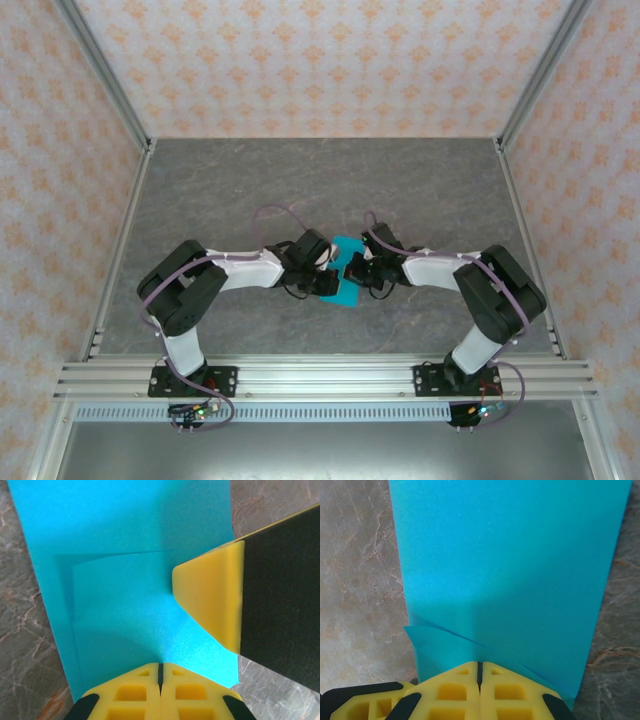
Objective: Fold a paper plane with a square sheet of paper (fold left side to right side)
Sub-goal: Fold the triangle a second time at the center of the table.
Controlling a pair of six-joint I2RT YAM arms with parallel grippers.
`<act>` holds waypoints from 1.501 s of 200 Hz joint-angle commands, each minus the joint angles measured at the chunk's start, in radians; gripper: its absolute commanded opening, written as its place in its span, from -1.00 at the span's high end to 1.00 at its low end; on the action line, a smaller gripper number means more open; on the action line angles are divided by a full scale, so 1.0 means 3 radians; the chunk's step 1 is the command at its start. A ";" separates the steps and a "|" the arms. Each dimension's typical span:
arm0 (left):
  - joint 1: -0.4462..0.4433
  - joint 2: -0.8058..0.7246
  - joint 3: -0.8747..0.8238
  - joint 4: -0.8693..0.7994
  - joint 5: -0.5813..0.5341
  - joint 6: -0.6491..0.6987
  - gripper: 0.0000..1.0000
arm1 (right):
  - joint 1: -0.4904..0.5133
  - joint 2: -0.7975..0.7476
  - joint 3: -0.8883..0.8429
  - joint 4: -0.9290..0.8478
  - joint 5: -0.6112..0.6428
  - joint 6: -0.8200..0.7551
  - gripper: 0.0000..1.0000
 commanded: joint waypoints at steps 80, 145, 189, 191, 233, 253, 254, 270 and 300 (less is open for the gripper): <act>0.0045 -0.0255 -0.0547 -0.0203 -0.0141 -0.0106 1.00 | 0.0014 0.0049 0.0030 -0.0285 0.0177 -0.0060 1.00; 0.0047 -0.0419 -0.0691 -0.0298 -0.0275 -0.0119 1.00 | 0.0016 0.0049 0.0025 -0.0294 0.0180 -0.0060 1.00; 0.0161 -0.0431 -0.0765 -0.0360 -0.0294 -0.0190 1.00 | 0.0014 0.0039 0.0020 -0.0294 0.0173 -0.0055 1.00; 0.0169 -0.0431 -0.0769 -0.0357 -0.0294 -0.0192 1.00 | 0.0016 0.0036 0.0020 -0.0292 0.0174 -0.0055 1.00; 0.0240 -0.0452 -0.0851 -0.0359 -0.0264 -0.0198 1.00 | 0.0014 0.0038 0.0015 -0.0304 0.0174 -0.0060 1.00; 0.0256 -0.0486 -0.0890 -0.0379 -0.0289 -0.0201 1.00 | 0.0014 0.0038 0.0016 -0.0305 0.0179 -0.0060 1.00; 0.0258 -0.0490 -0.0895 -0.0375 -0.0289 -0.0204 1.00 | 0.0014 0.0036 0.0018 -0.0305 0.0177 -0.0060 1.00; 0.0312 -0.0529 -0.0947 -0.0356 -0.0267 -0.0220 1.00 | 0.0017 0.0039 0.0018 -0.0312 0.0185 -0.0068 1.00; 0.0469 -0.0594 -0.1020 -0.0371 -0.0229 -0.0202 1.00 | 0.0014 0.0042 0.0020 -0.0329 0.0190 -0.0078 1.00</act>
